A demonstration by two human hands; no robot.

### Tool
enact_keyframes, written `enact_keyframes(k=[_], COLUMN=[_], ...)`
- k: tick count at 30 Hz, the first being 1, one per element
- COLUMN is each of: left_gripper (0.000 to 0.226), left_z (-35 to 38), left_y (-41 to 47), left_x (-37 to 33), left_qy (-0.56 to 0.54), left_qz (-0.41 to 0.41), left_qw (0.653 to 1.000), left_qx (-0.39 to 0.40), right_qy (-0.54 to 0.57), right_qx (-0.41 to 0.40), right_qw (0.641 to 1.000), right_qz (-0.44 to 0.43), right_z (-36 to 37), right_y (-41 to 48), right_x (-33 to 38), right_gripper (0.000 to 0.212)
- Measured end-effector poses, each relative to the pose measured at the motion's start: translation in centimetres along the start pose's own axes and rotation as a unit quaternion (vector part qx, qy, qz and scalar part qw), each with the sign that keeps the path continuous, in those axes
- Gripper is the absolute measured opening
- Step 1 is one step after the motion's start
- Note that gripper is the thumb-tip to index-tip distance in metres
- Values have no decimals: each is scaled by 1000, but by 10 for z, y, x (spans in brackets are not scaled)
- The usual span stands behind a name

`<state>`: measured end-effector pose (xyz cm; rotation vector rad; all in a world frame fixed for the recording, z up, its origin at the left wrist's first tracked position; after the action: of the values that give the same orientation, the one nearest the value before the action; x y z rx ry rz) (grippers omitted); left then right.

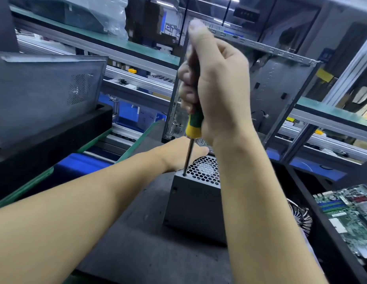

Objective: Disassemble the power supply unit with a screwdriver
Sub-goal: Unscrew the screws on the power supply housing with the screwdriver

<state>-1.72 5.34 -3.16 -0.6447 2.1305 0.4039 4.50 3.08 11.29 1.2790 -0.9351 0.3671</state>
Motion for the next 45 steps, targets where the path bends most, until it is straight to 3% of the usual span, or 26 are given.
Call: enact_keyframes(k=[2,5,7,9,10,13,15,17,20,23,27,30,33,36,38,41,45], left_gripper=[50,48,44,47,48,51,49,43,42,51,48,48,32,25,36,48,47], left_z=[-1,-2,-1,-1,-2,-2,-2,-1,-1,-2,-2,-1,1,2,0,-2,-2], left_y=[2,5,4,3,4,4,3,3,4,2,4,4,6,6,5,4,3], left_x=[8,15,14,12,12,15,17,17,15,7,8,12,15,14,13,15,14], left_qy=[1,-4,2,2,3,-3,-4,1,19,61,53,12,13,8,1,-3,-2], left_qz=[-28,-55,-53,-42,-40,-54,-64,-69,-75,-51,-42,-52,-61,-58,-57,-67,-58], left_qw=[1000,998,998,999,999,998,998,998,997,997,998,999,998,998,998,998,998], left_qx=[-14,-20,-16,-13,-13,-16,-18,-10,-8,-12,-11,-13,1,7,-4,-20,-16], right_qy=[100,297,410,455,450,324,212,106,-26,1,52,119,290,367,373,265,36], right_qx=[118,252,278,273,263,228,210,138,-19,-102,-73,75,218,244,244,198,32], right_qw=[987,917,862,837,842,912,950,979,991,986,992,988,926,886,881,936,991], right_qz=[39,84,107,132,140,110,90,109,127,134,85,67,101,142,156,123,127], right_z=[10,15,13,8,5,-2,-5,-17,-45,-52,-34,-8,12,14,15,8,-30], right_y=[4,2,-2,-3,-1,7,6,7,7,3,1,1,-3,-5,-4,1,3], right_x=[-8,-14,-12,-14,-16,-18,-18,-24,-26,-23,-16,-13,-9,-4,-7,-12,-14], right_gripper=[38,38,32,30,28,19,21,29,36,29,27,33,30,23,17,17,23])
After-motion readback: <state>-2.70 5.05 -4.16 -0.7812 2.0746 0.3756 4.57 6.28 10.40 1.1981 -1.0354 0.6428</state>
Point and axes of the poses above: each hand's wrist, its own y-axis towards the middle knuckle, its own z-axis out of the palm, x = y × z, the point moved 8 cm from there along y, towards the middle knuckle, and after that the axes turned 5 degrees about -z, right-handed, at the moved point
